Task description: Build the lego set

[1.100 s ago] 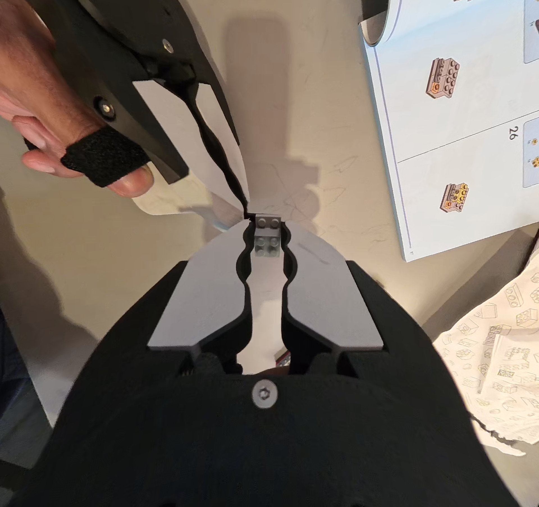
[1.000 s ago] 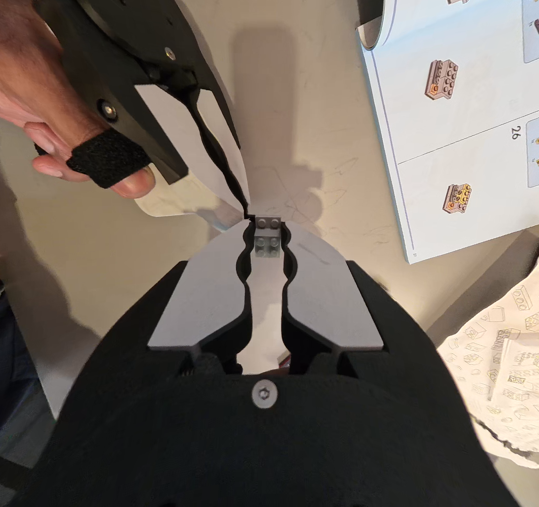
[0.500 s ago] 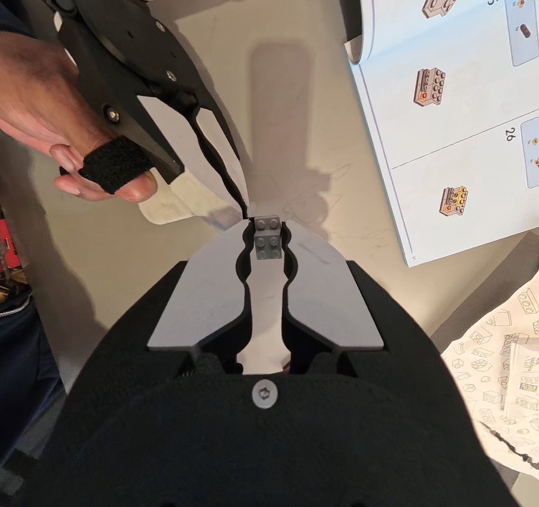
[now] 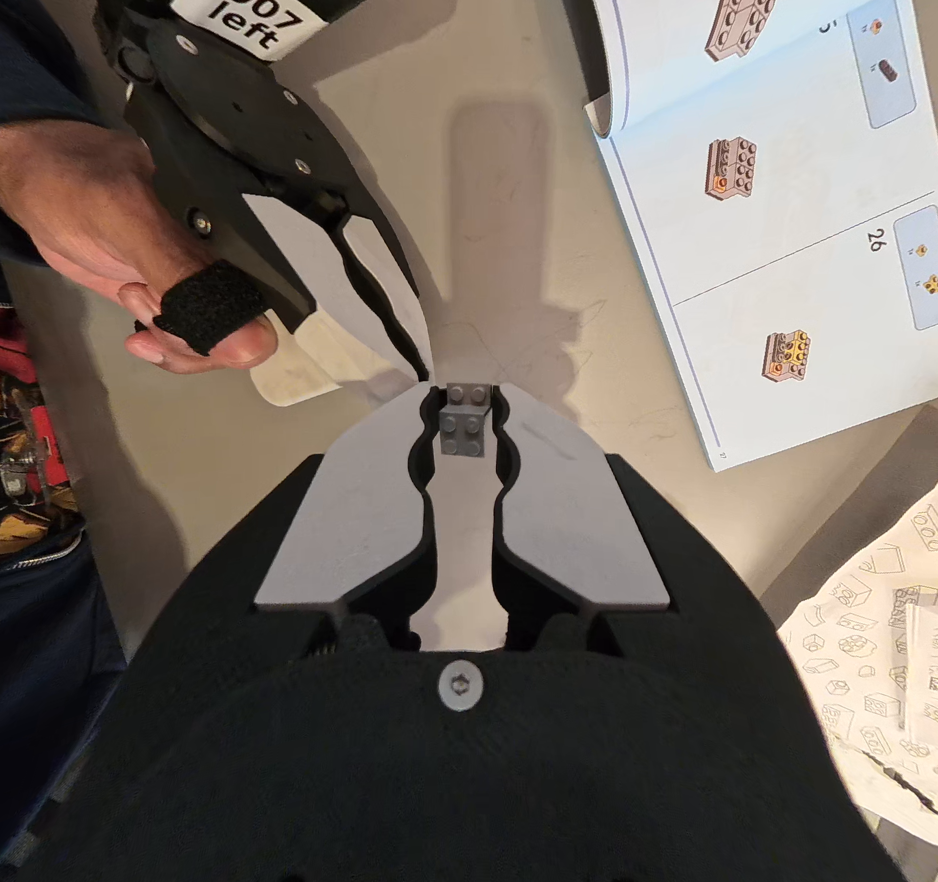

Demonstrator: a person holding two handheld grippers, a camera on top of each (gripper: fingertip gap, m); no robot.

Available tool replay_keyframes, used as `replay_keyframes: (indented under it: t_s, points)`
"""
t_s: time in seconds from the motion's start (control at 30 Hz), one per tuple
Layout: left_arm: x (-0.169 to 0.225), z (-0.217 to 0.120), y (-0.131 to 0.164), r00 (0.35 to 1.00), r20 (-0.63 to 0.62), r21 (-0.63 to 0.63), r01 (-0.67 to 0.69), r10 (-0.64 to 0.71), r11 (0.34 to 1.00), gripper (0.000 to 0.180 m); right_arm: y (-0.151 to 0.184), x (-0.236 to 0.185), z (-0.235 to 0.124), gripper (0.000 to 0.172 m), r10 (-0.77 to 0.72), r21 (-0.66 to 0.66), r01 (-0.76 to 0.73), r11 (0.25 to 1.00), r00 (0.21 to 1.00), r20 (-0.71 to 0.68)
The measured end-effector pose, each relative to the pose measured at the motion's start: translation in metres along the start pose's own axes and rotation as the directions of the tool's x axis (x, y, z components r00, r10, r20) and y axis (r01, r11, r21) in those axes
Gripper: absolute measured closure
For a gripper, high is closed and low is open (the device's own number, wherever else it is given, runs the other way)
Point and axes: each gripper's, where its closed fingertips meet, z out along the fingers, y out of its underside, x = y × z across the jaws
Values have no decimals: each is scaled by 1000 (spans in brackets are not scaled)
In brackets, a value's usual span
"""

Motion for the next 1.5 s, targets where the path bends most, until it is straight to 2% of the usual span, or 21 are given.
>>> replay_keyframes:
  t_s: [0.4, 0.63, 0.87, 1.17, 1.33, 1.5]
  points:
    - [6, 1, 3, 999, -33, -14, -16, 16, 1000, 176, 1, -7, -7, 152, 29, 48, -35, 998, 993, 118]
    - [5, 2, 3, 995, 22, -24, -100, 100, 995, 176, 8, -5, -8, 153, -32, -5, 32, 999, 997, 65]
    - [-2, 3, 8, 964, 117, -122, -225, 239, 967, 176, 12, -6, -5, 153, -106, -64, 106, 992, 994, 0]
    - [1, 1, 4, 933, 137, -149, -312, 332, 938, 176, 8, -5, -9, 153, -171, -61, 168, 984, 983, -59]
    - [0, 0, 2, 945, 125, -140, -286, 303, 948, 176, 7, -3, -8, 153, -158, -42, 155, 987, 985, -72]
    - [6, 1, 1, 972, 61, -110, -219, 227, 969, 176, 6, -2, -11, 153, -76, 2, 76, 997, 997, -6]
